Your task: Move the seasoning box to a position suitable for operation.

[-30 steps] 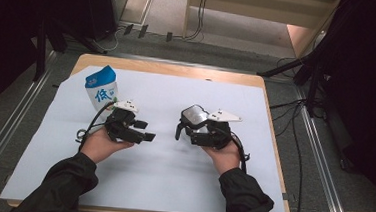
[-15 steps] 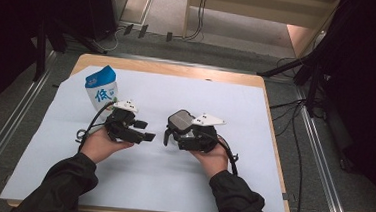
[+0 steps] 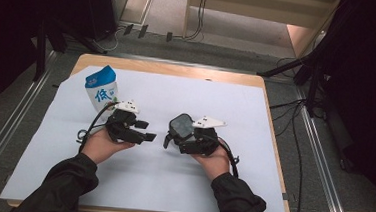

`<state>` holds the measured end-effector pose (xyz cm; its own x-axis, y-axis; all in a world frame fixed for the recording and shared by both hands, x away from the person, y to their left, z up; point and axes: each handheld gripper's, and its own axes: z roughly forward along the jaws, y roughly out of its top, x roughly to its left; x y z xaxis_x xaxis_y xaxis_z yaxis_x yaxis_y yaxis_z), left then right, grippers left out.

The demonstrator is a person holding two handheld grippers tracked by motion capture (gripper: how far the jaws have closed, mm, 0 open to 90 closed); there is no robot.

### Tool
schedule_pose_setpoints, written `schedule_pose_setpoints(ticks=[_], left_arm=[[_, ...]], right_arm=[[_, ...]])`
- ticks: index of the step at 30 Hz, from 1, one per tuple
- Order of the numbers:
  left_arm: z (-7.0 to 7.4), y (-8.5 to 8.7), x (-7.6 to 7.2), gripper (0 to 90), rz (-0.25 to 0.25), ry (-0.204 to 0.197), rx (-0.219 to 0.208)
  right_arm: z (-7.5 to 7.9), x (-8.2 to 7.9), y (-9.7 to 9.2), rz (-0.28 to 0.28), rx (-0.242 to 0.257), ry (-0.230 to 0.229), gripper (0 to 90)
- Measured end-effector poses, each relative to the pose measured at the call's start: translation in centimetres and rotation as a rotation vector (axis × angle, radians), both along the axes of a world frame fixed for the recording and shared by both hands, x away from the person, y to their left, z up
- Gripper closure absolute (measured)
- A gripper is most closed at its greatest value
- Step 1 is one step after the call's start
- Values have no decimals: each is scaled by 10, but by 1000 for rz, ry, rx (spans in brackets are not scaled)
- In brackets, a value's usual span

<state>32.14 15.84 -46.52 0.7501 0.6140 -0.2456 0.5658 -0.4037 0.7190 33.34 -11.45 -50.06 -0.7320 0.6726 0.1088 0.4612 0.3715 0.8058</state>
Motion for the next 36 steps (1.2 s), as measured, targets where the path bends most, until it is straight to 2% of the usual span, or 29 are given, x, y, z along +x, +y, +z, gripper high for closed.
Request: schedule_pose_setpoints(ticks=[2, 10, 11, 13, 14, 16, 17, 21, 22, 24, 26, 27, 28, 29, 31, 32, 33, 34, 36], left_arm=[[0, -1, 0, 447, -9, -5, 4], [2, -2, 2, 591, -29, 29, -15], [3, -2, 2, 617, -36, 36, -22], [3, -2, 3, 630, -36, 42, -20], [3, -2, 3, 671, -43, 50, -24], [5, -3, 3, 713, -55, 59, -38], [10, -5, 2, 742, -80, 64, -39], [17, -7, 1, 843, -112, 53, -30], [20, -9, 3, 873, -121, 54, -15], [23, -11, 7, 889, -118, 48, -3], [25, -12, 8, 900, -118, 42, -17], [26, -12, 11, 900, -112, 33, -56], [26, -12, 11, 900, -112, 33, -56], [24, -13, 11, 900, -117, 28, -67], [20, -15, 10, 900, -128, 43, -64], [20, -15, 10, 900, -128, 43, -64], [16, -16, 9, 900, -138, 48, -52], [16, -16, 9, 900, -138, 48, -52], [12, -19, 8, 900, -147, 47, -25]], right_arm=[[0, 0, 1, 4, -10, -1, 144], [4, -2, -3, 6, -9, 30, 141], [7, -4, -6, 6, -2, 44, 141], [9, -5, -8, 12, 2, 41, 141], [13, -8, -13, 20, 26, 42, 141], [17, -10, -19, 29, 43, 34, 141], [20, -12, -22, 20, 39, 23, 141], [27, -16, -28, 16, 54, 6, 149], [30, -17, -33, 16, 60, 5, 158], [30, -19, -37, 15, 69, 27, 177], [30, -21, -38, 15, 68, 32, 191], [30, -24, -41, 19, 62, 28, 222], [30, -24, -41, 19, 62, 28, 222], [31, -26, -43, 23, 53, 21, 294], [30, -26, -45, 40, 62, 33, 380], [30, -26, -45, 40, 62, 33, 380], [28, -24, -46, 60, 61, 48, 470], [27, -23, -46, 55, 55, 51, 507], [27, -20, -46, 39, 53, 63, 591]])
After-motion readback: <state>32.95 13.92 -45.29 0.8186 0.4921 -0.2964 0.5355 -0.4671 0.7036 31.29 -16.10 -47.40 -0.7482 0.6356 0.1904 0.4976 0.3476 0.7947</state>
